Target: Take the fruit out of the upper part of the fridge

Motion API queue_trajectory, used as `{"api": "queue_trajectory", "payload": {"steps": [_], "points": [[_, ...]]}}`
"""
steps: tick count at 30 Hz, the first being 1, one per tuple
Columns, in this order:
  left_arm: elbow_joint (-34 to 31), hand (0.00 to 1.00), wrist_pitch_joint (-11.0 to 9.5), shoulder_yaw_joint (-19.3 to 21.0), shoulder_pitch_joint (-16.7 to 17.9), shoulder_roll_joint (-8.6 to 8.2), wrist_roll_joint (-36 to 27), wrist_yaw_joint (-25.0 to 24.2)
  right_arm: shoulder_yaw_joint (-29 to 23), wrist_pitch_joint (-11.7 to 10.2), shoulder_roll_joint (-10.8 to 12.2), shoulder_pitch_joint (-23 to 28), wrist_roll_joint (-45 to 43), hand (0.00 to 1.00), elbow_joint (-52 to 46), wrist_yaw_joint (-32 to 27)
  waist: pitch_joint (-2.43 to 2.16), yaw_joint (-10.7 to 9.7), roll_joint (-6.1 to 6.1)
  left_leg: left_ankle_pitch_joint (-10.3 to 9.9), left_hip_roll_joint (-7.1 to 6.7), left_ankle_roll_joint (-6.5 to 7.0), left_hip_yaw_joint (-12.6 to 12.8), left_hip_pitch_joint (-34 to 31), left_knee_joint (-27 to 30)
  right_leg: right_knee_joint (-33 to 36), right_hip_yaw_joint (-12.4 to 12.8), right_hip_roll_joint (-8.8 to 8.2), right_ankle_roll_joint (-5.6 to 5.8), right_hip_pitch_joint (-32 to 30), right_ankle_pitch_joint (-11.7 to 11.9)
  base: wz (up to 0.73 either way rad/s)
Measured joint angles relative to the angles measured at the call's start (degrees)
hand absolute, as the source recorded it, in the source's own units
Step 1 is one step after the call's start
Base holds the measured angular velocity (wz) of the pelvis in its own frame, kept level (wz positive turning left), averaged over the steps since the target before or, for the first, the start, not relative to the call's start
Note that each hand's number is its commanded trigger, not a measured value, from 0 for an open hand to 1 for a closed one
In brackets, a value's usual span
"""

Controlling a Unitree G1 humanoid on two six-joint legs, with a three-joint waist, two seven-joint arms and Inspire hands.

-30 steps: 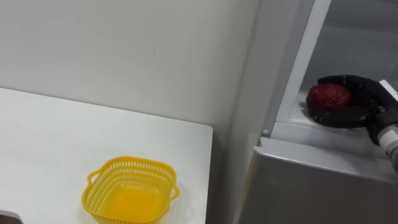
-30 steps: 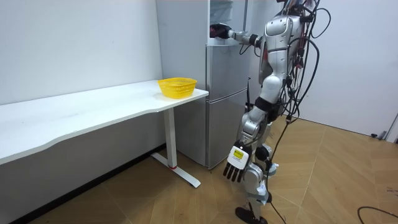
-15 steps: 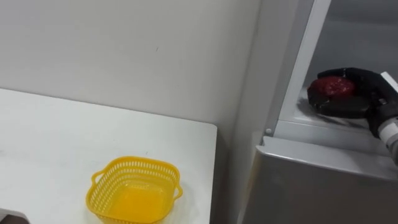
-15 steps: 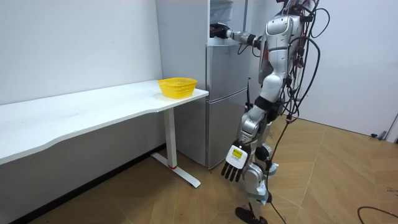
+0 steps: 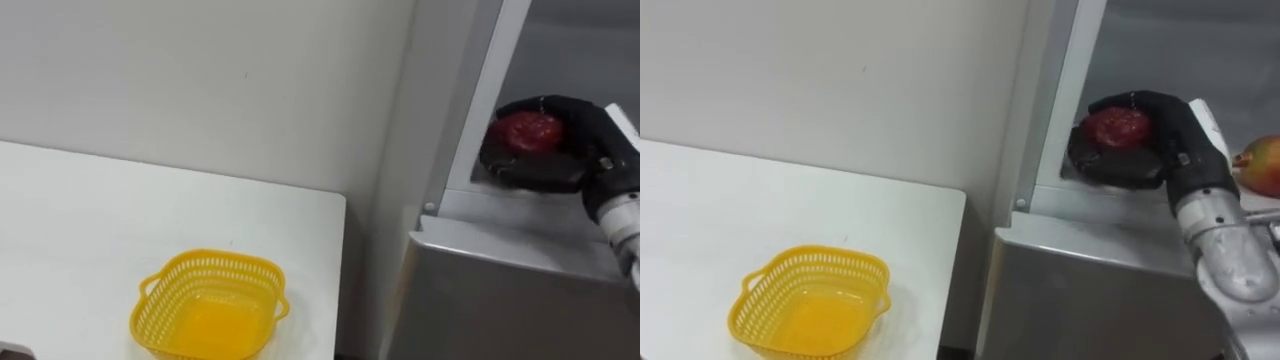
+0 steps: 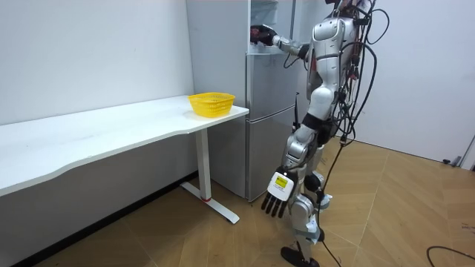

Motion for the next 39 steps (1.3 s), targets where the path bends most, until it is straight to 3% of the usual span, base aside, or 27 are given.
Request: {"api": "queue_trajectory", "payload": {"steps": [1,5,9,11,17,22,28,31,35,39], "points": [[1.0,0.0,-0.7,-0.4,-0.3,-0.3,-0.2,0.6,0.0,-0.7,1.5,2.2,-0.3,1.0,-3.5,-1.3,0.13,-0.1,0.76,0.0,0.0,0.0,0.4,0.2,0.0,0.0,0.1,-0.02,0.03,0.0,0.0,-0.14],[2.7,0.0,-2.7,-0.5,-1.0,-1.09,-0.6,1.4,0.3,-3.0,5.3,9.2,-1.3,1.0,-14.1,-6.7,-0.36,-0.8,3.37,0.0,0.02,0.01,0.6,0.8,-1.0,0.2,0.1,0.0,0.1,-0.1,0.0,-0.04],[3.4,0.0,-4.7,-0.6,0.3,-1.31,-0.6,1.5,0.4,-5.8,6.4,12.6,-1.9,1.0,-18.6,-8.9,-0.37,-1.5,4.13,0.0,0.06,0.01,1.0,1.0,-1.0,0.3,0.5,0.09,0.1,0.0,0.0,-0.04],[3.5,0.0,-5.5,-0.6,0.8,-1.49,-0.5,1.6,0.3,-6.8,7.5,13.8,-3.4,1.0,-20.6,-10.5,-0.33,-1.7,4.05,0.0,0.08,0.01,1.2,1.1,-1.0,0.3,1.2,0.23,0.09,-0.1,0.0,-0.1],[5.2,0.0,-7.4,-1.5,0.9,-1.85,-0.5,1.4,1.3,-13.0,11.9,15.4,-13.8,1.0,-27.0,-14.9,-0.19,-1.4,3.84,0.0,0.1,0.03,1.5,1.3,-1.0,0.2,1.6,0.38,0.09,0.0,0.0,-0.02],[6.3,0.0,-7.5,-4.0,0.1,-2.52,-0.5,0.9,6.0,-16.8,13.2,15.4,-21.2,1.0,-29.2,-15.6,-0.2,-1.4,3.85,0.0,0.15,0.02,1.5,1.2,-1.2,0.1,1.5,0.41,0.09,-0.1,0.0,0.0],[8.5,0.0,-7.9,-4.4,-1.6,-2.51,-0.5,0.0,11.9,-17.5,13.0,15.4,-30.1,1.0,-29.4,-13.6,-0.73,0.4,3.18,0.0,0.29,0.01,1.7,0.7,-1.4,0.3,1.8,0.62,-0.01,-1.0,0.1,-0.04],[8.8,0.0,-7.9,-4.5,-2.8,-2.24,-0.5,-0.3,14.8,-17.4,12.3,15.0,-30.9,1.0,-29.4,-11.7,-0.78,1.4,2.69,0.0,0.36,0.0,1.7,0.7,-1.5,0.2,1.8,0.69,-0.01,-1.0,0.1,0.0],[8.9,0.0,-7.9,-4.4,-3.8,-1.07,-0.4,-0.8,16.6,-17.3,10.9,12.4,-32.3,1.0,-29.4,-8.0,-0.02,2.6,1.37,0.0,0.39,-0.01,1.2,0.3,-1.5,0.1,1.4,0.65,-0.02,-1.1,0.1,0.03],[9.2,0.0,-7.9,-4.8,-4.7,-0.22,-0.5,-0.7,18.1,-17.3,11.0,10.4,-33.5,1.0,-29.0,-6.4,0.08,3.7,-0.34,0.0,0.35,-0.01,-0.2,-0.2,-1.5,0.0,0.6,0.58,-0.02,-1.1,0.1,0.15]]}}
